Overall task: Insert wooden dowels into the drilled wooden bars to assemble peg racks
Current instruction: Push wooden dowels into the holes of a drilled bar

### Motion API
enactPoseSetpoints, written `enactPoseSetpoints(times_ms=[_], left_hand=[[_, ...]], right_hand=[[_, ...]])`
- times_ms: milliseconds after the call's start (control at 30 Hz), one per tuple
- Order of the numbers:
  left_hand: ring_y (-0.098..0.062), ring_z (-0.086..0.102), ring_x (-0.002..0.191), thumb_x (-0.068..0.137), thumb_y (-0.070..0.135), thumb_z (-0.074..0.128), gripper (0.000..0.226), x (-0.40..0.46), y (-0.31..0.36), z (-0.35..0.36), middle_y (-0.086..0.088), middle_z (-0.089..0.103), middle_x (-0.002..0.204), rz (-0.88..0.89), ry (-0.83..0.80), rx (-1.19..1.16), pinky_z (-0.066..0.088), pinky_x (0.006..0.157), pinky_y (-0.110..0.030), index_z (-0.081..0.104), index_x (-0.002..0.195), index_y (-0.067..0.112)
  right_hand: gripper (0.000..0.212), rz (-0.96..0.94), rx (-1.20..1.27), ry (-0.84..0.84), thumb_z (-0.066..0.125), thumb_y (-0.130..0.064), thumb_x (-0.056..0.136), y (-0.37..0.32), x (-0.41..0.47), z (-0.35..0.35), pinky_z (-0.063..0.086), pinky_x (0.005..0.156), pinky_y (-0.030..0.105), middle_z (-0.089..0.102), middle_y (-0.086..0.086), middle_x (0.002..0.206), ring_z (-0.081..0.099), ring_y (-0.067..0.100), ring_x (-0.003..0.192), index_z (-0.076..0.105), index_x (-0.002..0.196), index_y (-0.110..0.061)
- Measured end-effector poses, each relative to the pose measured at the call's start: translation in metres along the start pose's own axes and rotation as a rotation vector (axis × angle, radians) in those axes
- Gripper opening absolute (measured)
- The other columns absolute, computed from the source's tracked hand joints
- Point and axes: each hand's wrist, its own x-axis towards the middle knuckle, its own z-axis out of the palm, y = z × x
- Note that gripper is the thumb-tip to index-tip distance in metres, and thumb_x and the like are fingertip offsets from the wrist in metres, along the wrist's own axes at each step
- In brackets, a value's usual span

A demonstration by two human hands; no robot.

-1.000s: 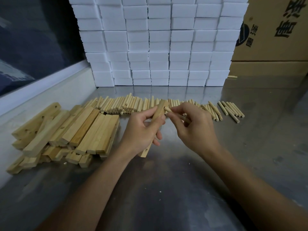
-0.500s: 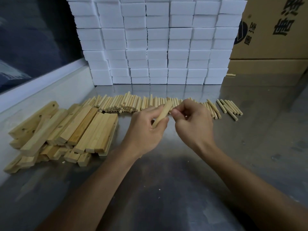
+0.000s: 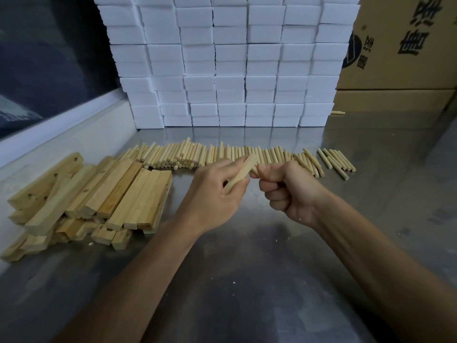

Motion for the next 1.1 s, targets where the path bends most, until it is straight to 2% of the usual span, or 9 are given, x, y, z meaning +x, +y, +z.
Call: enactPoseSetpoints(times_ms=[67, 133, 200, 267, 533, 600, 700, 967, 1100], left_hand=[[-0.007, 0.053, 0.066, 0.095, 0.014, 0.063, 0.041, -0.001, -0.002, 0.004, -0.006, 0.068, 0.106, -0.078, -0.013, -0.037, 0.044, 0.059, -0.021, 0.059, 0.136, 0.008], [-0.005, 0.054, 0.06, 0.097, 0.02, 0.061, 0.045, -0.002, -0.003, 0.007, 0.001, 0.066, 0.121, -0.225, -0.065, -0.157, 0.044, 0.051, -0.018, 0.054, 0.142, 0.019], [-0.017, 0.056, 0.047, 0.1, 0.025, 0.057, 0.047, -0.004, -0.006, 0.006, -0.002, 0.068, 0.106, -0.35, -0.116, -0.295, 0.042, 0.038, -0.025, 0.048, 0.145, 0.03], [-0.024, 0.052, 0.043, 0.102, 0.024, 0.053, 0.043, -0.004, -0.008, 0.004, -0.001, 0.067, 0.095, -0.415, -0.114, -0.406, 0.036, 0.035, -0.025, 0.048, 0.143, 0.036], [-0.017, 0.046, 0.042, 0.102, 0.017, 0.053, 0.022, -0.001, -0.02, 0.003, -0.008, 0.057, 0.083, -0.753, 0.17, -0.749, 0.027, 0.032, -0.021, 0.061, 0.122, 0.015], [-0.018, 0.047, 0.043, 0.101, 0.016, 0.053, 0.02, -0.001, -0.027, -0.001, -0.009, 0.058, 0.081, -0.808, 0.219, -0.836, 0.029, 0.031, -0.022, 0.063, 0.118, 0.011], [-0.017, 0.047, 0.042, 0.1, 0.013, 0.047, 0.019, 0.0, -0.031, -0.004, -0.009, 0.057, 0.078, -0.858, 0.251, -0.946, 0.028, 0.031, -0.021, 0.062, 0.112, 0.012], [-0.015, 0.049, 0.044, 0.101, 0.009, 0.046, 0.014, 0.0, -0.03, -0.004, -0.011, 0.056, 0.08, -0.871, 0.289, -0.953, 0.032, 0.032, -0.021, 0.059, 0.106, 0.005], [-0.015, 0.048, 0.042, 0.102, 0.012, 0.046, 0.017, 0.001, -0.029, -0.004, -0.011, 0.057, 0.082, -0.885, 0.302, -0.962, 0.031, 0.033, -0.019, 0.057, 0.108, 0.001]], right_hand=[[0.025, -0.095, -0.134, 0.101, 0.053, -0.02, 0.099, 0.005, 0.002, 0.003, 0.026, 0.04, 0.02, 0.044, -0.006, 0.054, 0.03, 0.007, 0.044, 0.069, 0.083, -0.011], [0.025, -0.354, -0.459, 0.309, 0.061, -0.023, 0.097, 0.011, 0.005, 0.007, 0.041, 0.049, 0.023, 0.055, -0.005, 0.057, 0.046, 0.006, 0.049, 0.071, 0.078, -0.01], [0.025, -0.562, -0.63, 0.405, 0.063, -0.024, 0.096, 0.015, 0.009, 0.009, 0.045, 0.054, 0.021, 0.062, -0.006, 0.059, 0.053, 0.003, 0.052, 0.071, 0.074, -0.015], [0.023, -0.617, -0.637, 0.396, 0.063, -0.025, 0.096, 0.015, 0.01, 0.008, 0.043, 0.052, 0.013, 0.066, -0.007, 0.061, 0.058, 0.0, 0.053, 0.073, 0.078, -0.015], [0.051, -0.497, -0.437, 0.43, 0.039, -0.04, 0.105, 0.019, 0.016, -0.017, 0.046, 0.052, 0.021, 0.071, 0.005, 0.068, 0.062, 0.014, 0.054, 0.071, 0.079, -0.011], [0.041, -0.427, -0.656, 0.583, 0.047, -0.038, 0.102, 0.025, 0.022, -0.031, 0.052, 0.06, 0.031, 0.07, 0.001, 0.068, 0.063, 0.013, 0.061, 0.069, 0.076, -0.014], [0.019, -0.253, -1.061, 0.814, 0.061, -0.042, 0.09, 0.032, 0.027, -0.05, 0.046, 0.069, 0.033, 0.07, -0.003, 0.083, 0.063, 0.022, 0.077, 0.068, 0.087, -0.024], [0.033, -0.134, -1.19, 0.872, 0.068, -0.051, 0.08, 0.035, 0.041, -0.059, 0.043, 0.069, 0.034, 0.067, 0.003, 0.086, 0.063, 0.03, 0.083, 0.065, 0.092, -0.02], [0.029, -0.12, -1.17, 0.9, 0.068, -0.046, 0.081, 0.035, 0.041, -0.06, 0.042, 0.066, 0.033, 0.065, 0.003, 0.077, 0.059, 0.028, 0.074, 0.064, 0.081, -0.018]])
